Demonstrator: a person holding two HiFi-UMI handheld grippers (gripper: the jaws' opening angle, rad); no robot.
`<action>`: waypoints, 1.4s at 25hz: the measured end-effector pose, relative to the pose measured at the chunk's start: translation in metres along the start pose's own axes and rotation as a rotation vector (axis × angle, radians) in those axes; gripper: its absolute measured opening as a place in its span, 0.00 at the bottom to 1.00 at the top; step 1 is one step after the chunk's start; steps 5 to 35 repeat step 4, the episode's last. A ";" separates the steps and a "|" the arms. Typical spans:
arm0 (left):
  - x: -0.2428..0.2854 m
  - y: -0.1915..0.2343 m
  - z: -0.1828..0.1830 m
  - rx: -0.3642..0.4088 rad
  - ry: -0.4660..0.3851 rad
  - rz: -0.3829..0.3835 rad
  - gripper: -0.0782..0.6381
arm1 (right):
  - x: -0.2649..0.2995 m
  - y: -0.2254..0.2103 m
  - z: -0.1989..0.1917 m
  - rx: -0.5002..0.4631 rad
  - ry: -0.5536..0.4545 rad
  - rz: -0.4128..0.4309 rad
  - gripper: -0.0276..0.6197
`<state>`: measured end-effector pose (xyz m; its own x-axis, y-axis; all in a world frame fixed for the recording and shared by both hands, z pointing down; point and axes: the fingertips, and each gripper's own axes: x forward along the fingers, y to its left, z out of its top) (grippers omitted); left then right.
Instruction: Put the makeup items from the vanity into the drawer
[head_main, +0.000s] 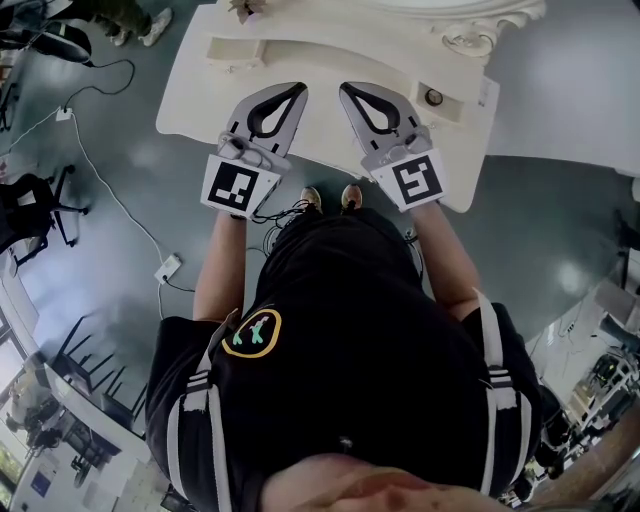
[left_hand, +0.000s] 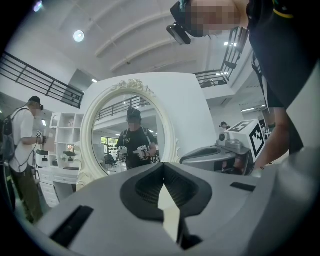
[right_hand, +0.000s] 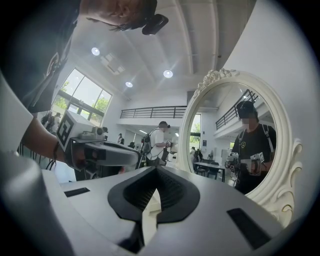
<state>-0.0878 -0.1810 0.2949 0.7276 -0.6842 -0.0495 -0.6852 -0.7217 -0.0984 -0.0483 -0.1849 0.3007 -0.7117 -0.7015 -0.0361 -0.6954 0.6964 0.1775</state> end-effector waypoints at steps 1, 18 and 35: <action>0.000 0.000 0.000 0.000 0.001 0.001 0.13 | 0.000 0.000 0.000 0.000 -0.003 -0.001 0.07; 0.000 0.001 -0.001 0.001 0.001 0.002 0.13 | 0.002 -0.001 0.000 -0.006 -0.009 -0.002 0.07; 0.000 0.001 -0.001 0.001 0.001 0.002 0.13 | 0.002 -0.001 0.000 -0.006 -0.009 -0.002 0.07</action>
